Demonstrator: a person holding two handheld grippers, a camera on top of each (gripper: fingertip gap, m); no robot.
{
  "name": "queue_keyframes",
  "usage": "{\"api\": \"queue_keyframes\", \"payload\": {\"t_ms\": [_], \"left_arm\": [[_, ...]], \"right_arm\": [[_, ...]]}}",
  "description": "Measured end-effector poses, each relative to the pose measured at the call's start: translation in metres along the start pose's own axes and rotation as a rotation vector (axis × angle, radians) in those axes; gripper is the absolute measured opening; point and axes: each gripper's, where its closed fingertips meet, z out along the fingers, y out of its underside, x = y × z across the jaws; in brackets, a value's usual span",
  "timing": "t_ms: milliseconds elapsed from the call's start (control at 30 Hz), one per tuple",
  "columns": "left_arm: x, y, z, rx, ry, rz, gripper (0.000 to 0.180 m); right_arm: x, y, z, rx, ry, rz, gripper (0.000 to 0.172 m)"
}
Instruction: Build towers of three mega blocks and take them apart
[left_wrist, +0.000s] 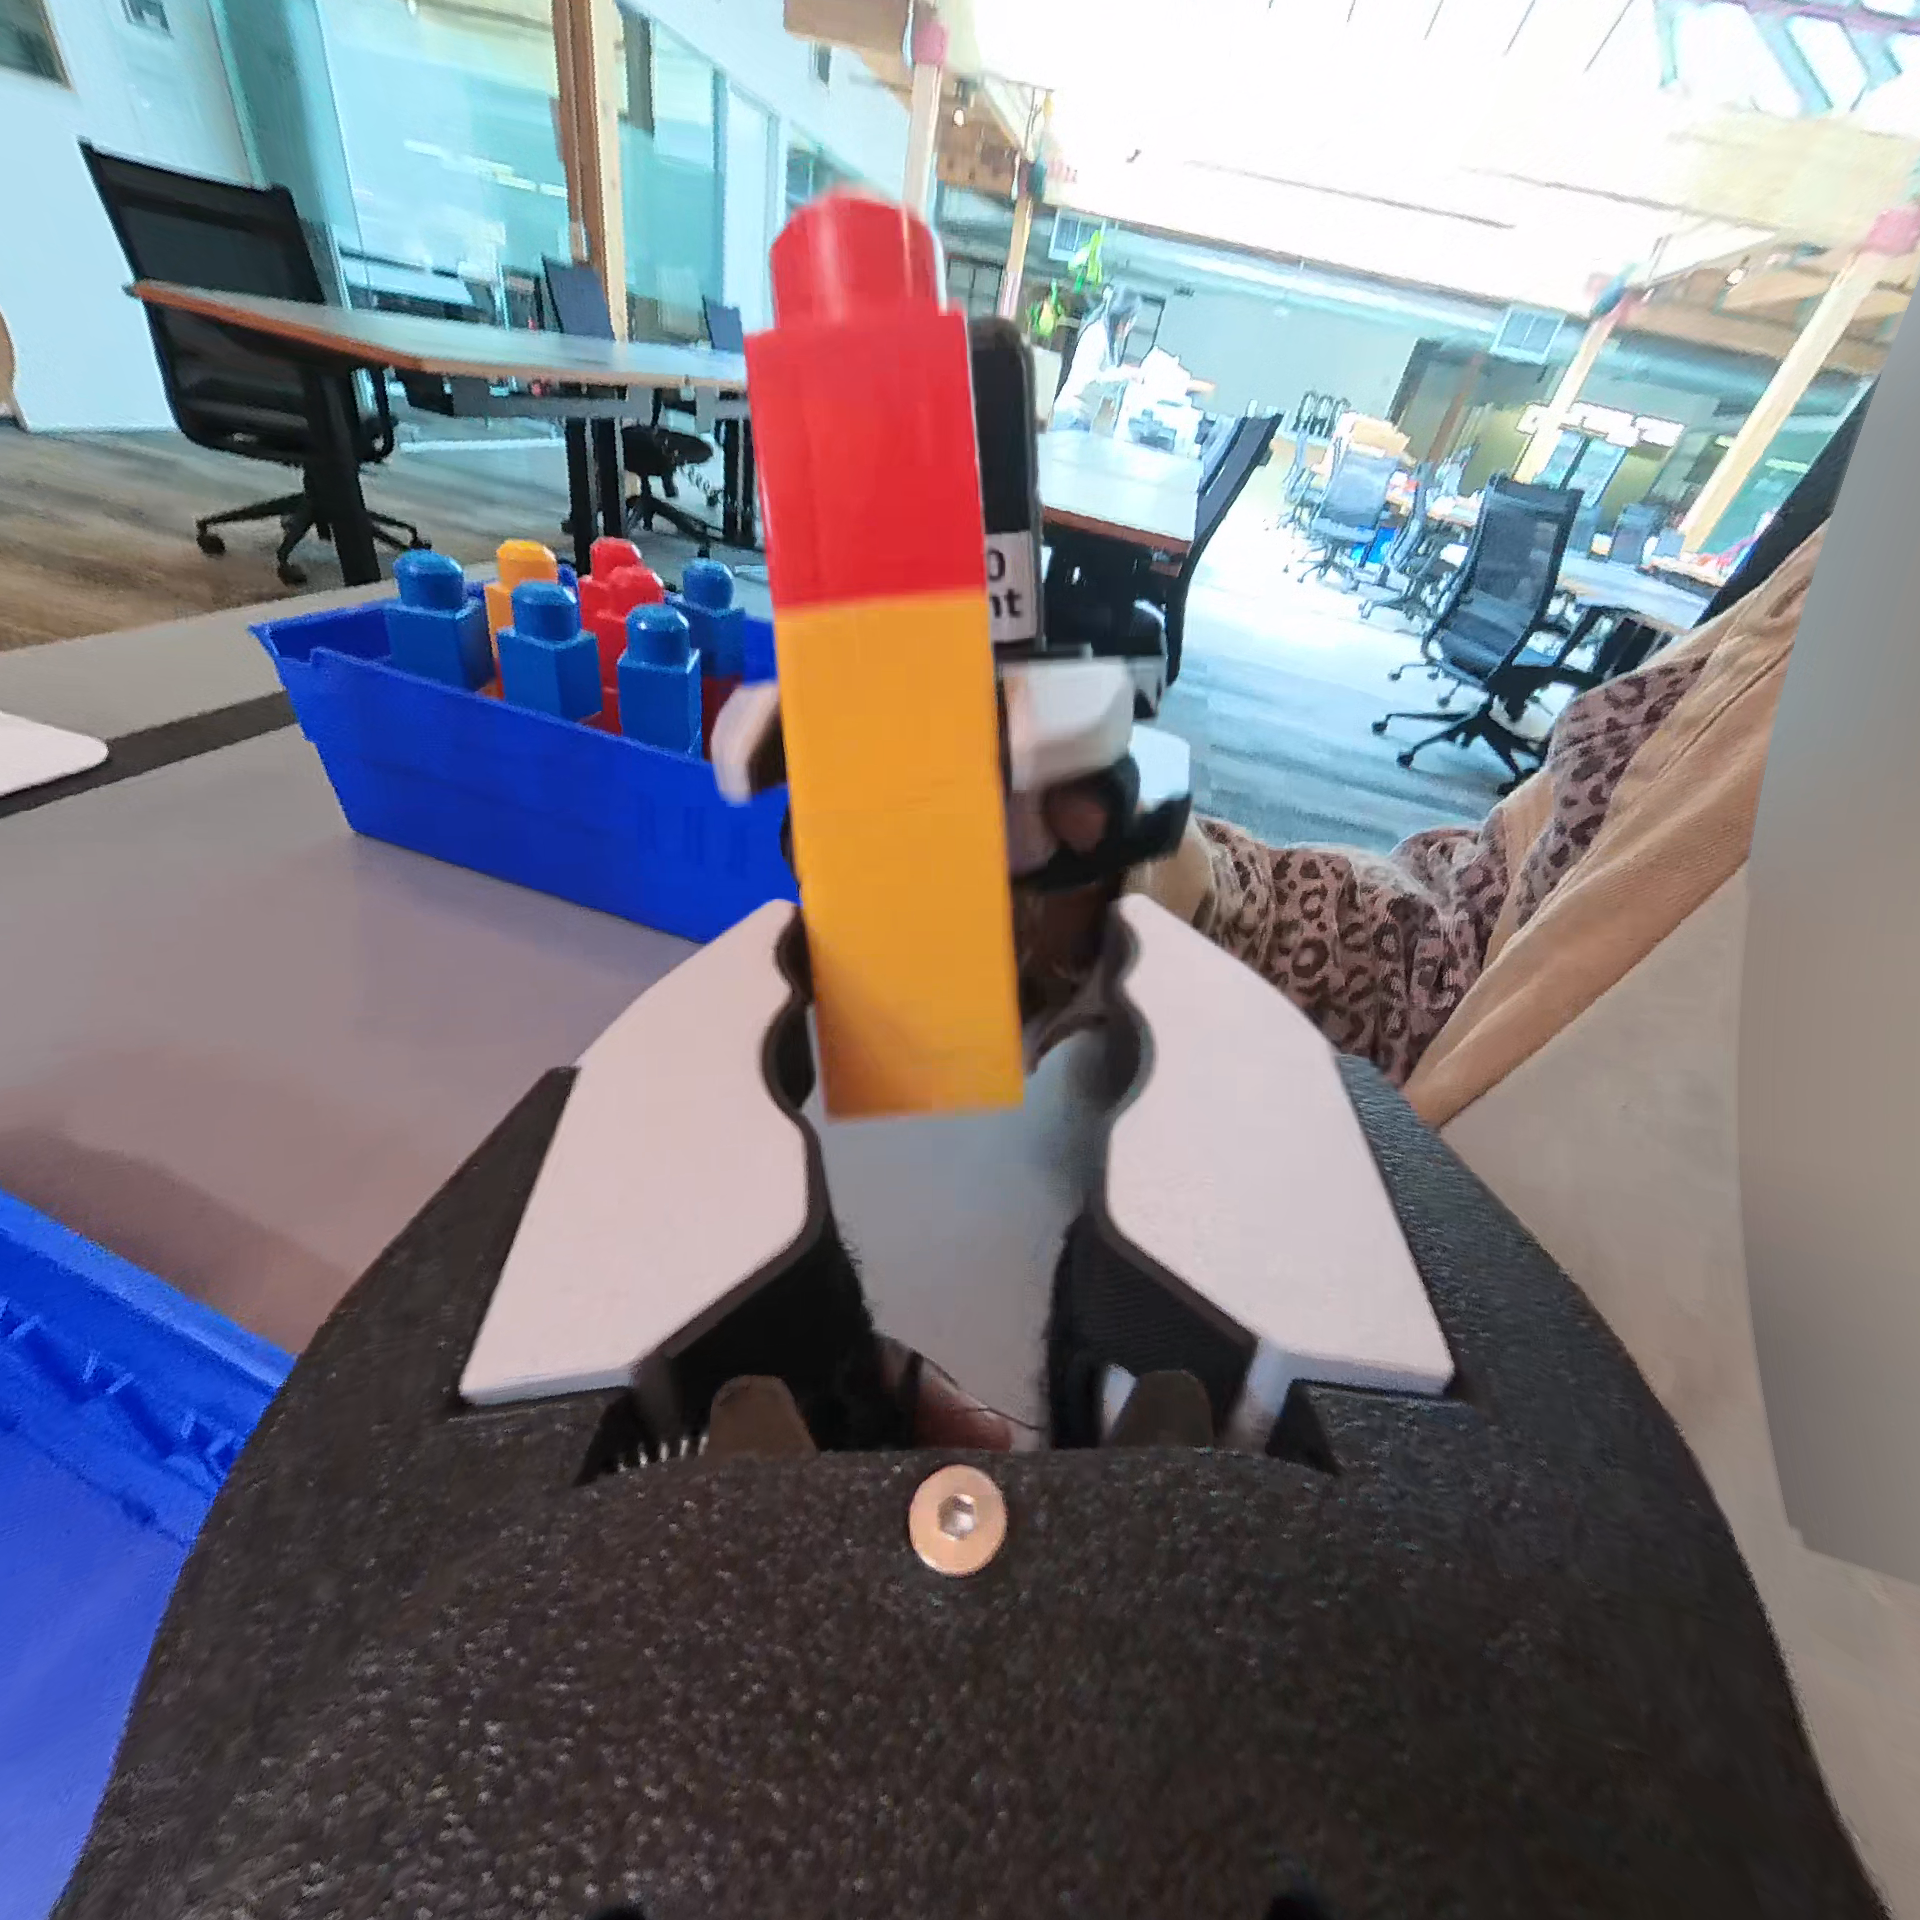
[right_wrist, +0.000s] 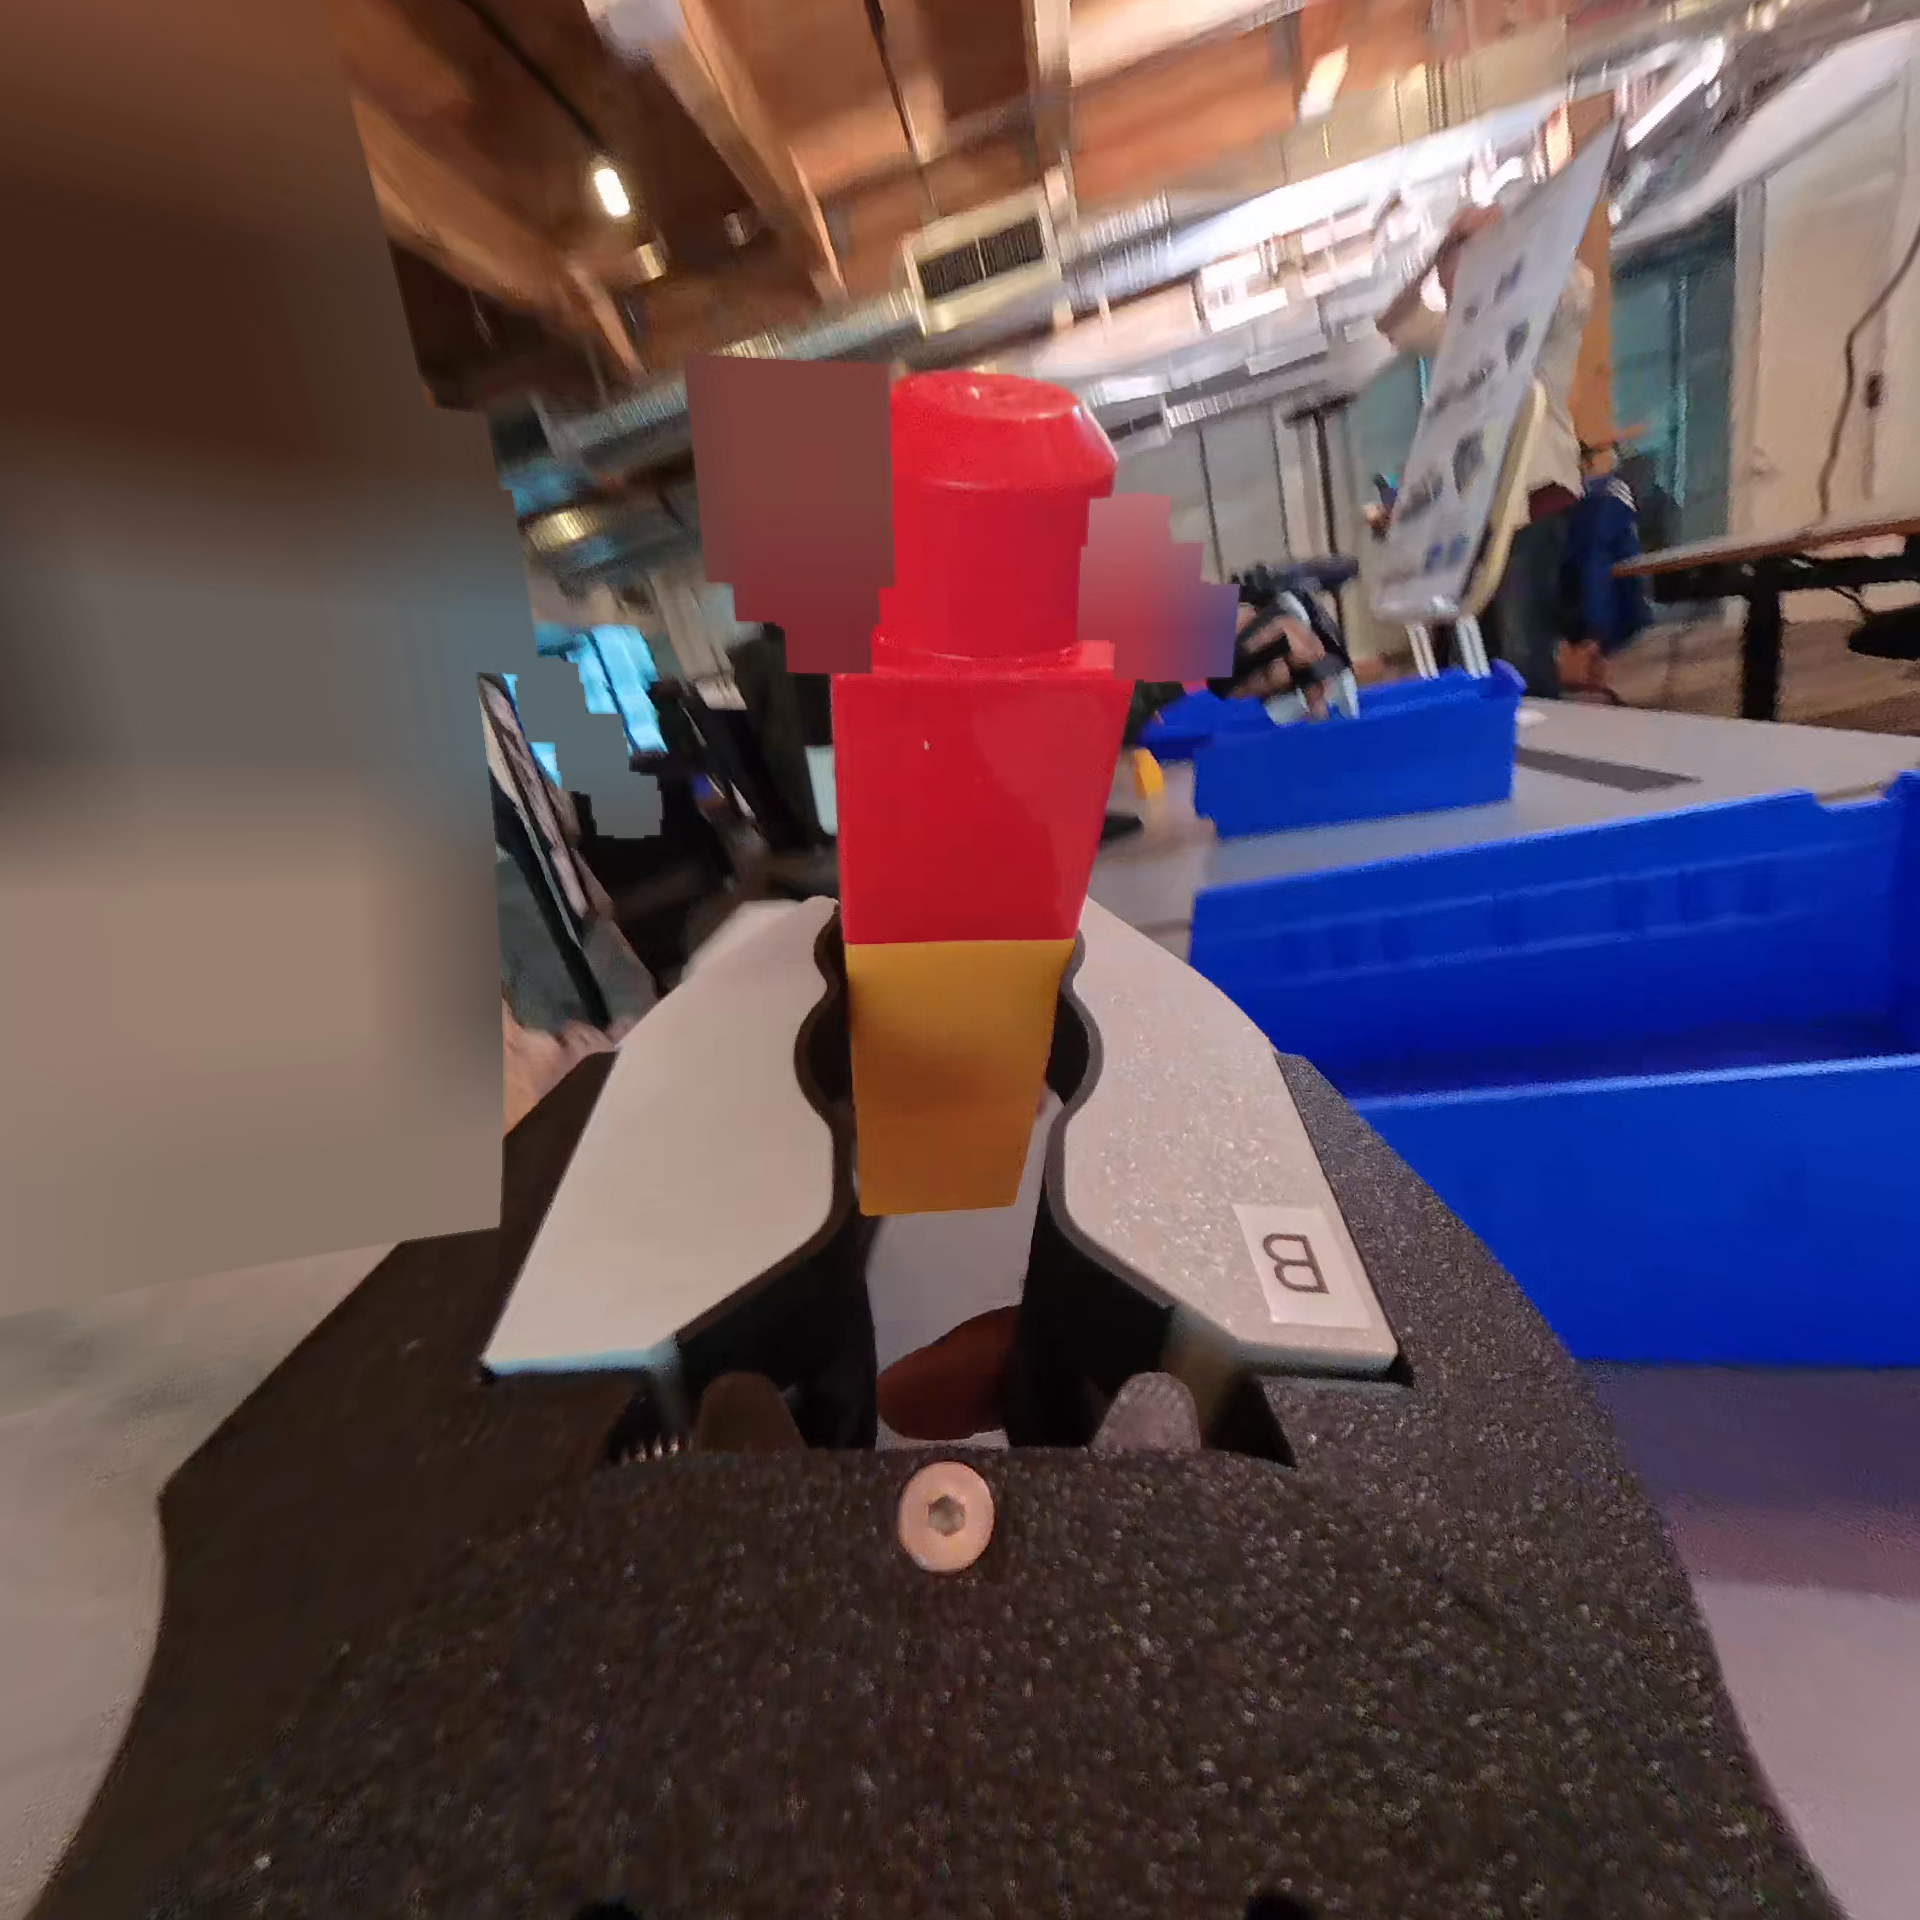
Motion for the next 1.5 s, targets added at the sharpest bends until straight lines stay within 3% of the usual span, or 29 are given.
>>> {"api": "queue_keyframes", "payload": {"t_ms": [33, 100, 267, 333, 533, 733, 767, 833, 933, 967, 1033, 1100, 1267, 1367, 1433, 1500], "left_arm": [[0.0, -0.001, 0.0, 0.011, -0.003, 0.0, 0.057], [-0.005, 0.003, 0.0, 0.003, -0.033, 0.023, 0.037], [-0.004, 0.008, -0.006, 0.018, 0.023, 0.004, 0.036], [-0.005, 0.012, -0.009, 0.016, 0.038, -0.019, 0.036], [-0.017, 0.029, -0.011, -0.059, 0.01, -0.025, 0.036], [-0.012, 0.04, -0.005, -0.105, 0.046, -0.024, 0.036], [-0.01, 0.041, -0.004, -0.113, 0.054, -0.019, 0.036], [-0.006, 0.042, -0.003, -0.122, 0.076, -0.012, 0.036], [-0.004, 0.036, -0.003, -0.083, 0.073, 0.015, 0.036], [-0.007, 0.029, -0.003, -0.038, 0.053, 0.015, 0.049], [-0.016, 0.013, -0.007, 0.053, -0.022, 0.021, 0.089], [-0.026, 0.0, -0.013, 0.114, -0.109, 0.035, 0.114], [-0.039, -0.037, -0.035, 0.235, -0.286, 0.112, 0.136], [-0.065, -0.034, -0.05, 0.112, -0.531, 0.199, 0.147], [-0.082, -0.029, -0.063, 0.016, -0.681, 0.262, 0.147], [-0.088, -0.025, -0.068, -0.037, -0.738, 0.279, 0.147]], "right_arm": [[0.0, 0.007, 0.003, -0.041, 0.015, -0.034, 0.036], [-0.005, 0.009, 0.007, -0.055, -0.002, -0.035, 0.036], [-0.005, 0.009, 0.005, -0.143, 0.041, -0.099, 0.039], [-0.003, -0.005, -0.005, -0.108, 0.066, -0.11, 0.048], [0.011, -0.036, -0.039, -0.033, 0.152, -0.083, 0.048], [0.008, -0.026, -0.037, -0.086, 0.109, -0.026, 0.048], [0.007, -0.023, -0.034, -0.098, 0.092, -0.015, 0.048], [0.001, -0.016, -0.032, -0.133, 0.051, -0.007, 0.03], [-0.002, -0.021, -0.036, -0.14, 0.054, -0.048, 0.03], [-0.002, -0.03, -0.04, -0.12, 0.079, -0.068, 0.03], [0.0, -0.052, -0.058, -0.089, 0.167, -0.118, 0.03], [0.008, -0.078, -0.089, -0.069, 0.338, -0.205, 0.03], [0.029, -0.131, -0.205, -0.046, 0.92, -0.388, 0.03], [0.059, -0.124, -0.263, -0.139, 1.234, -0.386, 0.03], [0.083, -0.108, -0.288, -0.199, 1.365, -0.358, 0.03], [0.105, -0.09, -0.3, -0.245, 1.433, -0.324, 0.03]]}}
